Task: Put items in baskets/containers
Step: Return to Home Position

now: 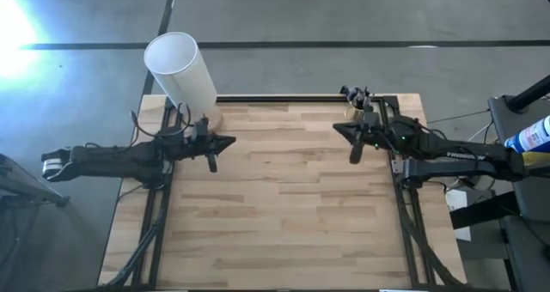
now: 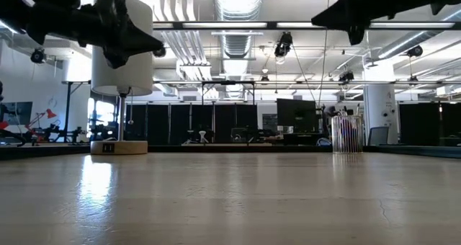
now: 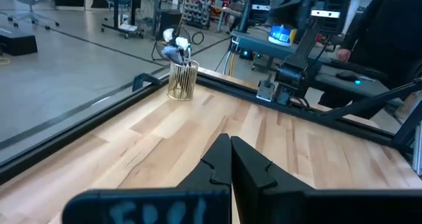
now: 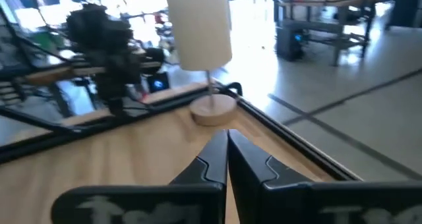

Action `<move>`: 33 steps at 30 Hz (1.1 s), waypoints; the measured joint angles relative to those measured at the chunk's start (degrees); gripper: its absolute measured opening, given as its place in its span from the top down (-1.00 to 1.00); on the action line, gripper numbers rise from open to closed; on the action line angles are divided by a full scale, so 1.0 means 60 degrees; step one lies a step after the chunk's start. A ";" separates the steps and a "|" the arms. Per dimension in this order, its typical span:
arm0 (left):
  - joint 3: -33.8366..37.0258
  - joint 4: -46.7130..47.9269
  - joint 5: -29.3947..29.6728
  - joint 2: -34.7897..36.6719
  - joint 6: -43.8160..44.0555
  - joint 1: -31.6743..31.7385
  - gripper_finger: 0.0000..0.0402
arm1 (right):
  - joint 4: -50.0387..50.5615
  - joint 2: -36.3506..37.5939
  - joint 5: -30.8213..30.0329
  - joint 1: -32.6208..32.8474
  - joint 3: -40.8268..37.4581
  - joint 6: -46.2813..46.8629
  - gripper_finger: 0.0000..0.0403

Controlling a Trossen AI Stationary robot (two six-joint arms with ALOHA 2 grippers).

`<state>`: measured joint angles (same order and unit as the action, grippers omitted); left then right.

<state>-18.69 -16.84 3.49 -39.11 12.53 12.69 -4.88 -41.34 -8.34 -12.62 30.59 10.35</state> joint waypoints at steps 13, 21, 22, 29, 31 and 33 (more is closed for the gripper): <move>0.1648 -0.0093 0.0000 0.2653 0.0215 0.0015 1.00 | 0.1740 0.2470 -0.0587 0.0576 -0.0495 -0.0219 0.96; 0.2322 0.0065 0.0040 0.4197 0.0215 0.0018 1.00 | 0.2565 0.3723 -0.0351 0.0630 -0.0571 -0.0149 0.96; 0.2390 0.0084 0.0050 0.4375 0.0204 0.0018 1.00 | 0.2573 0.3927 -0.0348 0.0630 -0.0588 -0.0278 0.96; 0.2542 0.1130 0.0240 0.5560 0.0178 0.0051 1.00 | 0.2396 0.5418 -0.0382 0.0627 -0.1234 -0.0894 0.96; 0.2560 0.1569 0.0379 0.5913 0.0109 0.0055 1.00 | 0.2166 0.5883 -0.0382 0.0626 -0.1673 -0.0909 0.96; 0.2548 0.1952 0.0651 0.6289 -0.0004 0.0055 1.00 | 0.1644 0.6440 -0.0379 0.0626 -0.2217 -0.0933 0.96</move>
<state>-3.40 -5.13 7.39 -1.37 12.51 13.02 4.98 -2.70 -10.61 -8.86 17.29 4.75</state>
